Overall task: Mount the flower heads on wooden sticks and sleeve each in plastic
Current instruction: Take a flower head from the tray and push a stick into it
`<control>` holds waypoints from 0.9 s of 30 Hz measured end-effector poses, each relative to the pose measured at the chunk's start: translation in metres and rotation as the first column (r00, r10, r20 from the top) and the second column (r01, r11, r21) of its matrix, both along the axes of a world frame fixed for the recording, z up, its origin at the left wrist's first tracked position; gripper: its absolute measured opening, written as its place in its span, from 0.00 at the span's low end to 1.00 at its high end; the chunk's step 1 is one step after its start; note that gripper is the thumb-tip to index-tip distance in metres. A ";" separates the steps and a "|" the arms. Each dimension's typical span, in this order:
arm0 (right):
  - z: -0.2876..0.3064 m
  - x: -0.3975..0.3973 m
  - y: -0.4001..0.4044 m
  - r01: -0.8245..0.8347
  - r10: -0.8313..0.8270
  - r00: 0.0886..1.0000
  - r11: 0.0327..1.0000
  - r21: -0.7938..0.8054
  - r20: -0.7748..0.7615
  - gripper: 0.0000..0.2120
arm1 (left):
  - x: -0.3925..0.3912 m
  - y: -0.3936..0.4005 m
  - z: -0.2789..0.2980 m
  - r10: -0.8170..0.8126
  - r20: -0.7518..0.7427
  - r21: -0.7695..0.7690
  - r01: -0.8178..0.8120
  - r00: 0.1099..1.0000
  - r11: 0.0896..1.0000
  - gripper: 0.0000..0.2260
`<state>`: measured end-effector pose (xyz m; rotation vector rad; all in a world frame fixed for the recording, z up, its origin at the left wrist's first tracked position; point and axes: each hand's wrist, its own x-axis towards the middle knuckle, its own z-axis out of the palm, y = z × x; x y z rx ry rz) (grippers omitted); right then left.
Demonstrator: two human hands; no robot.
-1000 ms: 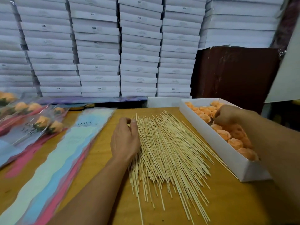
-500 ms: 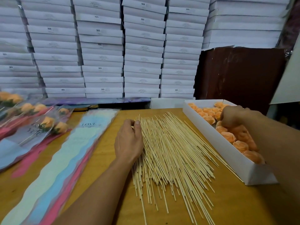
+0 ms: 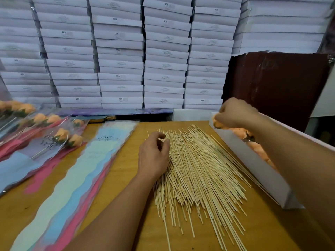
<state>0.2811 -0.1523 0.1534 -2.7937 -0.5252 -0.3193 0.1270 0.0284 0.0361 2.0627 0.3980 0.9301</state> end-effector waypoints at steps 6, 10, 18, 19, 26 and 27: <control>-0.027 -0.053 0.062 -0.231 0.247 0.963 0.962 0.147 -0.104 0.08 | 0.001 -0.002 -0.003 -0.145 0.018 0.000 0.145 0.989 0.989 0.21; -0.042 -0.066 0.083 -0.233 0.268 0.957 0.940 0.250 -0.112 0.13 | 0.003 -0.001 -0.004 -0.145 0.040 0.022 0.144 0.989 0.989 0.15; -0.070 -0.056 0.087 -0.234 0.463 0.867 0.705 0.670 -0.184 0.12 | 0.007 0.005 -0.005 0.007 0.021 0.020 -0.007 1.000 1.000 0.09; -0.075 -0.054 0.086 -0.199 0.442 0.880 0.676 0.709 -0.174 0.13 | 0.008 0.006 -0.006 0.024 0.017 0.003 -0.024 1.000 1.000 0.09; -0.111 -0.051 0.086 -0.194 0.215 0.972 0.962 0.192 -0.098 0.15 | 0.009 0.015 -0.006 0.089 0.031 -0.295 -0.076 0.996 0.952 0.07; -0.112 -0.052 0.088 -0.184 0.204 0.974 0.967 0.178 -0.100 0.15 | 0.010 0.016 -0.006 0.091 0.035 -0.340 -0.074 0.995 0.938 0.07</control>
